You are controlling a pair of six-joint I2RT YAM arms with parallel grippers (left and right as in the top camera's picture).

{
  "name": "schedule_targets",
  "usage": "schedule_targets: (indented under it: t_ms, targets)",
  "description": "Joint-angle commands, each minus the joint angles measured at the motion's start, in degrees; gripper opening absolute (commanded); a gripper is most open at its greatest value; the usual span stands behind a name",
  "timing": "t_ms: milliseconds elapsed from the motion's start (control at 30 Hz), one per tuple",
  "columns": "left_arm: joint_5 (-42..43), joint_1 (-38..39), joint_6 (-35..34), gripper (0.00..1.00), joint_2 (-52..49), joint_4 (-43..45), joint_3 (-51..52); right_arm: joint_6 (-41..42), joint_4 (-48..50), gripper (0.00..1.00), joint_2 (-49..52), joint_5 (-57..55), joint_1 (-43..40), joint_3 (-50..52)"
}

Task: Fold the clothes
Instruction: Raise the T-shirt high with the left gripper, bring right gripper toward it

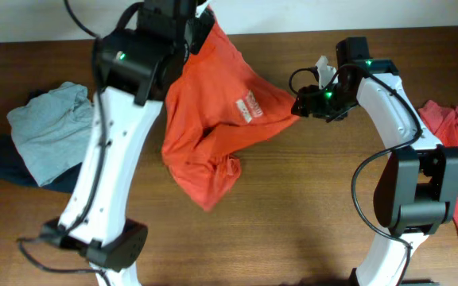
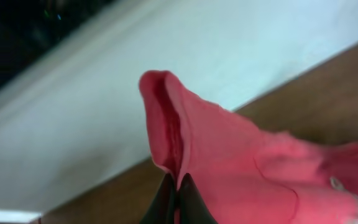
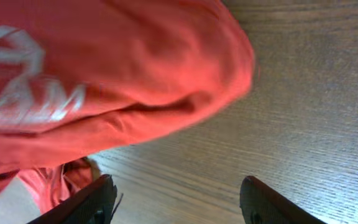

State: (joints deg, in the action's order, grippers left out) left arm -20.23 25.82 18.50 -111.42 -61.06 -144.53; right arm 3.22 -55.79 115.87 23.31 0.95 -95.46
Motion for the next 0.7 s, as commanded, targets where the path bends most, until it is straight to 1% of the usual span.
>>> schedule_targets:
  t_ms: [0, 100, 167, 233, 400, 500, 600, 667]
  targets:
    - [-1.2, 1.6, 2.6, 0.00, 3.5, 1.9, -3.8, 0.3, -0.2, 0.69, -1.0, -1.0, 0.4, -0.6]
    - [-1.6, 3.7, 4.4, 0.00, 4.5, 4.3, -6.1, -0.2, -1.0, 0.69, -1.0, -0.1, 0.6, -0.6]
    - [-4.2, 4.9, 4.6, 0.00, 5.0, 7.1, -7.7, -3.1, -1.6, 0.70, -1.0, 3.5, 0.6, -0.6]
    - [-4.9, 5.7, 6.8, 0.00, 5.4, 10.5, -8.6, -3.3, -2.1, 0.69, -1.0, 5.9, 0.7, -0.6]
    - [-6.5, 6.6, 9.6, 0.00, 5.7, 19.8, -8.7, -5.0, -4.1, 0.69, -1.0, 7.8, 1.6, -0.6]
    - [-8.6, 7.9, 12.6, 0.00, 5.7, 27.3, -8.7, -9.4, -5.4, 0.69, -1.1, 11.1, 3.8, -0.6]
    - [-12.5, 8.7, 16.3, 0.00, 5.7, 34.1, -8.7, -10.3, -5.4, 0.69, -1.2, 11.3, 7.0, -0.6]
    - [-12.7, 9.1, 18.8, 0.00, 5.7, 37.1, -8.7, -12.0, -5.3, 0.69, -1.4, 12.3, 9.2, -0.6]
